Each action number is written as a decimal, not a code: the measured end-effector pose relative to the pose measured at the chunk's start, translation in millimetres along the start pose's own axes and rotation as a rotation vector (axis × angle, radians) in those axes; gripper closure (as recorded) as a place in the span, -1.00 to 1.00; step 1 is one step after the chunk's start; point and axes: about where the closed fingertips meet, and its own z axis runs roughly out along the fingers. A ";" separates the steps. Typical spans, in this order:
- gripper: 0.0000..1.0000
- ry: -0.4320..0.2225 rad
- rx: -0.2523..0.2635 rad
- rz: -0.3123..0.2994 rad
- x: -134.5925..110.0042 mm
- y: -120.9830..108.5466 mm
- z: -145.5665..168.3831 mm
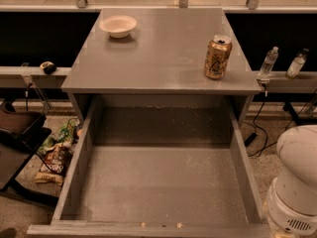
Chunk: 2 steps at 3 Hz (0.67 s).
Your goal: Open top drawer
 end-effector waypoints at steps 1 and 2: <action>-1.00 -0.005 0.048 0.015 9.0 7.8 -43.3; -1.00 -0.024 0.180 0.019 33.5 30.5 -147.7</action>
Offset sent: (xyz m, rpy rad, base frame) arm -0.0175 -0.0342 0.2368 -0.0579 -0.2510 -0.0089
